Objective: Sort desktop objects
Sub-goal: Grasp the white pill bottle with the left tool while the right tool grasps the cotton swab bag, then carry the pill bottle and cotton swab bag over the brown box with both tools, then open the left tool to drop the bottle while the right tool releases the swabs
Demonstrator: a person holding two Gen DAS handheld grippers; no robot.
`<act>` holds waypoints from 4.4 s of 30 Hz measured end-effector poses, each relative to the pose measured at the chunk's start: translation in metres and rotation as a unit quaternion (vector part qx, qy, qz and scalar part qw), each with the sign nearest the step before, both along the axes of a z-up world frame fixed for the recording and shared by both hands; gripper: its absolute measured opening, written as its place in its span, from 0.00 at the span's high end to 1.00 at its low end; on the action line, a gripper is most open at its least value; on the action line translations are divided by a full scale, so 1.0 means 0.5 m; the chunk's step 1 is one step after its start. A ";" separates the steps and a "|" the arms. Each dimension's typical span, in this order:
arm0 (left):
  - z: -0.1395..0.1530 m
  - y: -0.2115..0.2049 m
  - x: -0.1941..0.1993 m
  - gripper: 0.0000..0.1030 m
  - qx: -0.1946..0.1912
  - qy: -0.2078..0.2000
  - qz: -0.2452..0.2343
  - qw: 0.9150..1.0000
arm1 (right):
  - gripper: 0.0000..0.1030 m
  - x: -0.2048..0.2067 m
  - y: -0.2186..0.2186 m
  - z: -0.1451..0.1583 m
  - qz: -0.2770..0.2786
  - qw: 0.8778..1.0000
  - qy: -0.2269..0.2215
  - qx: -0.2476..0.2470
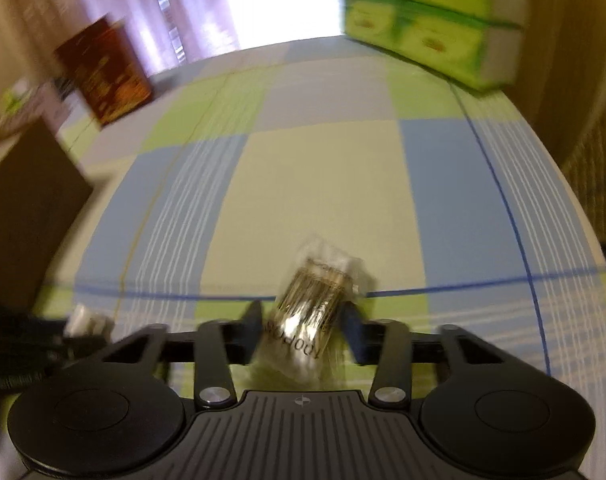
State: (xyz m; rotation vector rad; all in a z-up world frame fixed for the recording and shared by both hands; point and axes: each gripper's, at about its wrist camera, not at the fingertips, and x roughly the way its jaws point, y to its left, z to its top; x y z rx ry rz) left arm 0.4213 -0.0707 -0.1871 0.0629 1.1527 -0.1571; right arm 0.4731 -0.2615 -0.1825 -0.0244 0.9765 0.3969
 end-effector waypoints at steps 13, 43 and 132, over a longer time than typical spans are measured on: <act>-0.002 -0.007 -0.028 0.78 0.002 -0.003 -0.004 1.000 | 0.73 -0.134 -0.021 0.005 0.077 0.997 0.033 0.001; 0.091 0.047 -0.300 0.79 -0.068 -0.015 0.037 0.997 | 0.81 -0.279 0.049 0.052 0.180 0.980 0.090 0.005; 0.128 0.578 0.158 0.70 -0.001 -0.090 0.117 0.989 | 0.73 0.105 0.718 0.088 0.213 0.977 -0.024 0.018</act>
